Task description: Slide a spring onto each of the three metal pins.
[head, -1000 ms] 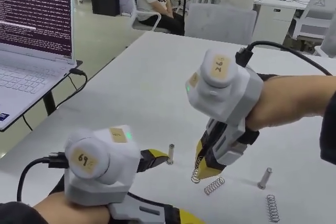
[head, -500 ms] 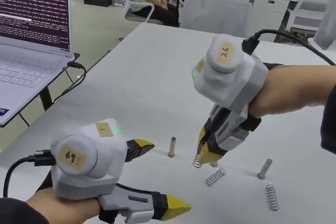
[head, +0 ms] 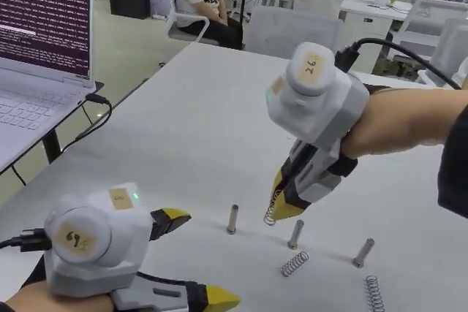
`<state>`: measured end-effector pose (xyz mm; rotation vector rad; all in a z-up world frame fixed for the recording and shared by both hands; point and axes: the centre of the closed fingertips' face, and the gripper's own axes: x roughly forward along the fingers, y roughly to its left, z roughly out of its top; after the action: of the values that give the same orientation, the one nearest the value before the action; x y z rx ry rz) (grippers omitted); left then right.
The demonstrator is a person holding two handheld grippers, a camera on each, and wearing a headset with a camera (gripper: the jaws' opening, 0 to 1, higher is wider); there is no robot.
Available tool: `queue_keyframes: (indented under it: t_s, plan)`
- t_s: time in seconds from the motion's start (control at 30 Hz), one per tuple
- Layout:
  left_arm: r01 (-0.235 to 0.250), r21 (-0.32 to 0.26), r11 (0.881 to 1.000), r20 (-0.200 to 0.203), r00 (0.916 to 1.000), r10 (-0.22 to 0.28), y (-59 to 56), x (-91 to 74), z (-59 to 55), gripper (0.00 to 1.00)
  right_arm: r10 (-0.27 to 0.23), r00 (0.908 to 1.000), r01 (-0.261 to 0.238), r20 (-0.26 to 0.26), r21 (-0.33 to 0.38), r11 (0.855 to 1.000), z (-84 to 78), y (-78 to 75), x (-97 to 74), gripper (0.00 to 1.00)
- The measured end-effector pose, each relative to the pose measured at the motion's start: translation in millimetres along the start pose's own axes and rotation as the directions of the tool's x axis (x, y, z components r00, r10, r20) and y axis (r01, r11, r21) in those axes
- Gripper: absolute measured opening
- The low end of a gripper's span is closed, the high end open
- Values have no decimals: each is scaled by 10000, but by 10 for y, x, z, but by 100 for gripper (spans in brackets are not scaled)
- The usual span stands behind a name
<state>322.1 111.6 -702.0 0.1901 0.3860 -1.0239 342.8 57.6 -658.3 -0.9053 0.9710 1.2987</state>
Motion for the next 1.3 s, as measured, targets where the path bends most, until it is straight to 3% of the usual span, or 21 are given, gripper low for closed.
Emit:
queue_keyframes:
  t_s: [0.13, 0.33, 0.5, 0.77, 1.07, 1.3]
  plan:
    - [-77, 1, 10000, -45, 10000, 77, 20, 24, -65, 74, 51, 10000, -51, 29, -67, 10000, 19, -110, 43, 8]
    - [-210, -363, 9991, -368, 9991, 196, 68, 55, -274, 74, 166, 9998, -164, 92, -162, 9997, 52, -246, 120, 8]
    - [-356, -546, 9979, -393, 9987, 335, 116, 58, -320, 74, 133, 9999, -131, 86, -226, 9997, 112, -394, 163, 8]
    - [-237, -534, 9983, -275, 9994, 222, 82, 65, -294, 74, -108, 9998, 98, -178, -521, 9986, 171, -530, 278, 8]
    - [-172, -568, 9982, -223, 9996, 159, 52, 66, -281, 74, 141, 9994, -152, -309, -357, 9992, 199, -670, 464, 8]
    - [-152, -622, 9979, -189, 9997, 140, 36, 77, -273, 74, 275, 9990, -285, -361, -278, 9992, 203, -668, 578, 8]
